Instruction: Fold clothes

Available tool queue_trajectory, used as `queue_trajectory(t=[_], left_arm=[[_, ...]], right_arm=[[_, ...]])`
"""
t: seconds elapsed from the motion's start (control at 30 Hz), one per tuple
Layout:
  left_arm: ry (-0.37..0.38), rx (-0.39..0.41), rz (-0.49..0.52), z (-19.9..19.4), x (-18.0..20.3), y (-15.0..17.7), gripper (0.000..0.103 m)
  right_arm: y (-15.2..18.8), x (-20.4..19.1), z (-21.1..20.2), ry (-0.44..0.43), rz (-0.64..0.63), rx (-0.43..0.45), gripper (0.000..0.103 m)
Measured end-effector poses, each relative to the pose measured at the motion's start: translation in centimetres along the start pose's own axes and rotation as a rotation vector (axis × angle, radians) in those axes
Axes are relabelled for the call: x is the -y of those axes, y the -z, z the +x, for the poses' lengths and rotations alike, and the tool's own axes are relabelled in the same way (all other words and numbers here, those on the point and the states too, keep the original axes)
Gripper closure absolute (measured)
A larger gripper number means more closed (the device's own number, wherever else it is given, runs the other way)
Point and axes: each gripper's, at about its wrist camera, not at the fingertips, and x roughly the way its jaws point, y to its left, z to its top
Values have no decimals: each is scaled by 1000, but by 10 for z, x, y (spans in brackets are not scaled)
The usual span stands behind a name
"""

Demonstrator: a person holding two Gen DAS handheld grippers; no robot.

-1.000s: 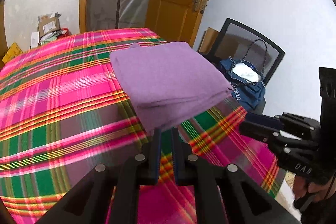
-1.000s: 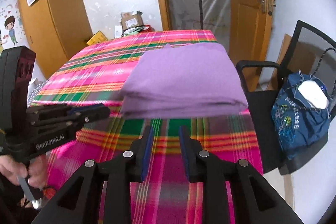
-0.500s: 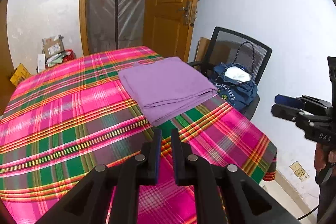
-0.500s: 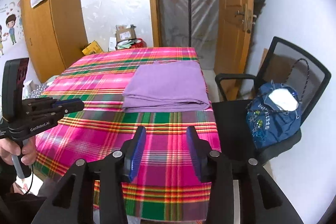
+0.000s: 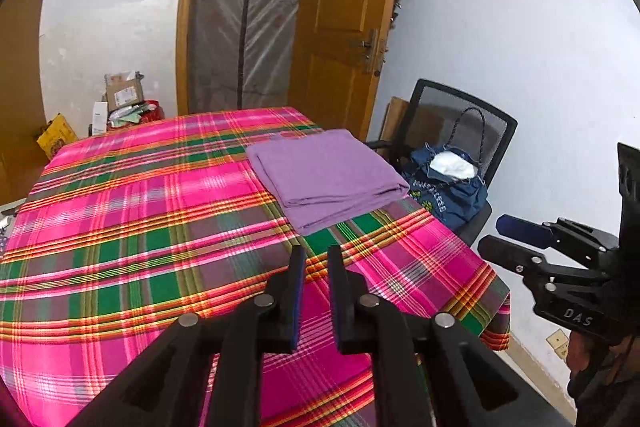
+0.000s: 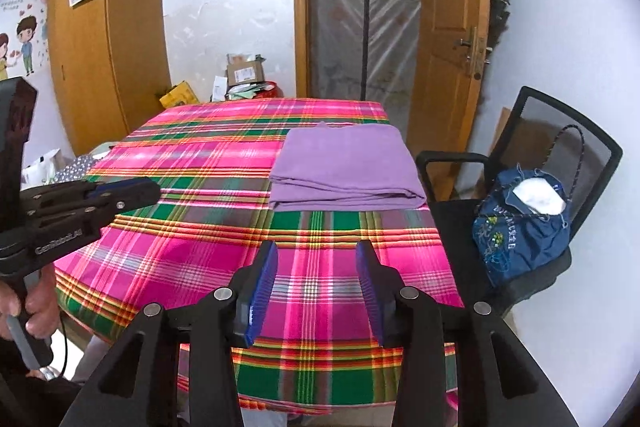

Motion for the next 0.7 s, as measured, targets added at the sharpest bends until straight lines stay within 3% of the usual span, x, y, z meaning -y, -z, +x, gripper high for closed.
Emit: queue_trajectory(t=[0.07,0.33,0.7], left_arm=[[-11,19,-7,-6,-2,1,82],[-32,91,43,-14,8,4,81],[39,24,31,25,3,-2,81]], right_arm=[[0,-3,0,12,-2,15,61],[-4,-14,0,20,-8,103,61],[-4,-2,36,45,7,101,61]])
